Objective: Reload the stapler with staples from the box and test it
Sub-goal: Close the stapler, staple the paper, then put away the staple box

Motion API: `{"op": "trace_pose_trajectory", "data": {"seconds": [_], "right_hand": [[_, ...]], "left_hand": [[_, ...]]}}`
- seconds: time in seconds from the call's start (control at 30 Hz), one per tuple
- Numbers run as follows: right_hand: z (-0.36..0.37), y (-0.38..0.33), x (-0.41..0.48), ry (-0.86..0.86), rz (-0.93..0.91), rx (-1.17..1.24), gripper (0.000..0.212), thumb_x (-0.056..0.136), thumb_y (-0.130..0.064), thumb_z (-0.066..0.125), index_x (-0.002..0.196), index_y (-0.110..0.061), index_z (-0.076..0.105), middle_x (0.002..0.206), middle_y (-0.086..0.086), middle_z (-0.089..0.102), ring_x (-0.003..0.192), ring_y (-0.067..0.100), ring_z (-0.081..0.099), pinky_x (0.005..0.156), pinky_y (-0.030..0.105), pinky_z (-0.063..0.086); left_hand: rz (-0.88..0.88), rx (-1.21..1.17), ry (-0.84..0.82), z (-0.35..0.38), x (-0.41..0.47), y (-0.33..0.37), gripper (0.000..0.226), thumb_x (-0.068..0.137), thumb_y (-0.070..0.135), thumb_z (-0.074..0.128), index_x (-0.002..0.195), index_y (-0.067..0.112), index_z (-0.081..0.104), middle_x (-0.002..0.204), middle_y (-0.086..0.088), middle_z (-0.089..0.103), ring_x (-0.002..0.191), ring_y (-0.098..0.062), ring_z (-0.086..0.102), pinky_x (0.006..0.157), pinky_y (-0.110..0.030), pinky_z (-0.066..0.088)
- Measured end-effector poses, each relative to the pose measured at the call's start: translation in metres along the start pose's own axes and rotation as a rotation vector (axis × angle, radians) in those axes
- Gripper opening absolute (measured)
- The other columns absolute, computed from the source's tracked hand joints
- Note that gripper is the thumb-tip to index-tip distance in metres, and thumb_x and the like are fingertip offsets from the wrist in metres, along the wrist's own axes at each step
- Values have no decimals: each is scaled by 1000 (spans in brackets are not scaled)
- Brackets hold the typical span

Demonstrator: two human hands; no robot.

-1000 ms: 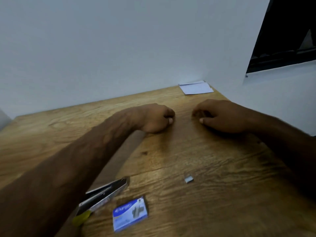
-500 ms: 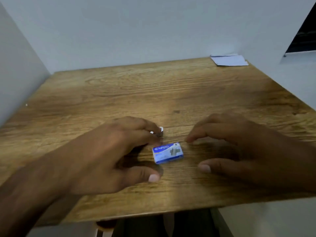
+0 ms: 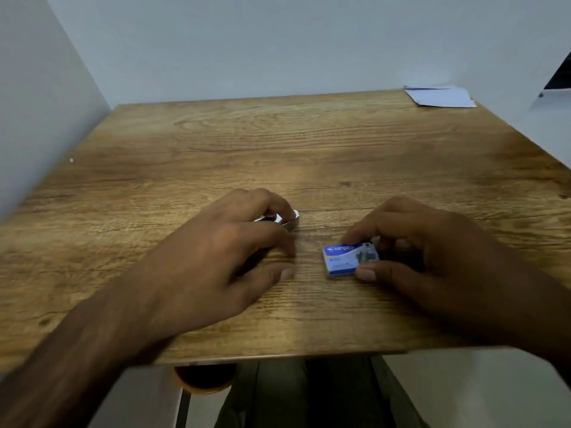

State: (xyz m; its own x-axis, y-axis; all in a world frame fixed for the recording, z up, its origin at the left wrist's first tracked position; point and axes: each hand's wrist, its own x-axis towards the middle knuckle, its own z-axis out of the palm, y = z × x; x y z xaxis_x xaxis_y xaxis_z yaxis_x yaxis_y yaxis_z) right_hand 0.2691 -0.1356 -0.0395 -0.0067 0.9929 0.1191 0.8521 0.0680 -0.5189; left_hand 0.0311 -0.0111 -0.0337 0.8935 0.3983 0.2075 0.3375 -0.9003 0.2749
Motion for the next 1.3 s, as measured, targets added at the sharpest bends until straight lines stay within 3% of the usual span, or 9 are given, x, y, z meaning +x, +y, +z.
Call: {"op": "trace_pose_trajectory", "data": {"seconds": [0.07,0.23,0.3,0.4,0.6,0.77,0.93,1.13,1.3], "right_hand": [[-4,3,-6,-5,28,1,36,74,-51,64,109,-46,70,99,-23,63,95,0,58,74,28,51],[-9,6,-15,9,77,30,36,72,-48,68,108,-46,71,98,-20,66,95,0,60,77,31,52],[-9,5,-17,10,82,45,36,72,-47,68,108,-46,72,99,-19,67,94,1,61,78,32,53],[-9,5,-17,22,86,68,35,71,-47,69,106,-48,71,97,-19,67,93,1,61,77,33,54],[-8,6,-19,47,127,115,36,67,-44,72,103,-47,73,91,-20,67,91,-1,62,75,24,53],[-7,9,-18,66,128,119,34,73,-32,82,104,-43,76,86,-19,66,89,-1,63,73,20,49],[-8,9,-19,47,133,112,34,73,-33,81,104,-43,76,88,-21,67,90,-2,63,77,24,52],[-16,13,-21,5,121,130,34,68,-42,75,101,-47,75,86,-20,68,87,-1,63,74,23,50],[-31,14,-25,-28,49,17,44,72,-67,66,115,-55,65,105,-27,65,88,0,67,64,18,52]], "left_hand": [[13,2,3,0,-5,-4,18,92,22,66,108,26,74,130,9,58,121,-9,54,101,-22,40],[15,-27,57,1,-20,-16,42,84,-1,64,110,32,72,129,13,59,123,-7,55,94,-23,45],[-1,-45,79,0,-23,-15,40,85,3,65,111,33,72,127,15,60,123,-8,56,94,-25,47],[-31,-52,123,-3,-19,0,27,93,26,67,119,35,67,122,23,60,121,-6,57,94,-28,49],[-81,23,156,27,14,47,41,86,58,64,117,31,69,107,14,63,104,-11,58,89,-40,43],[-97,-72,174,42,20,47,37,84,56,67,110,31,74,98,14,61,93,-12,58,83,-42,47],[-156,-147,192,41,13,47,36,83,55,67,110,33,76,94,14,61,89,-8,57,79,-26,44],[-204,-256,225,41,1,46,27,81,48,73,103,32,76,86,12,60,76,-8,59,66,-28,46],[-202,-276,239,42,-2,44,27,80,49,73,103,33,76,86,13,59,73,-8,59,64,-29,47]]}}
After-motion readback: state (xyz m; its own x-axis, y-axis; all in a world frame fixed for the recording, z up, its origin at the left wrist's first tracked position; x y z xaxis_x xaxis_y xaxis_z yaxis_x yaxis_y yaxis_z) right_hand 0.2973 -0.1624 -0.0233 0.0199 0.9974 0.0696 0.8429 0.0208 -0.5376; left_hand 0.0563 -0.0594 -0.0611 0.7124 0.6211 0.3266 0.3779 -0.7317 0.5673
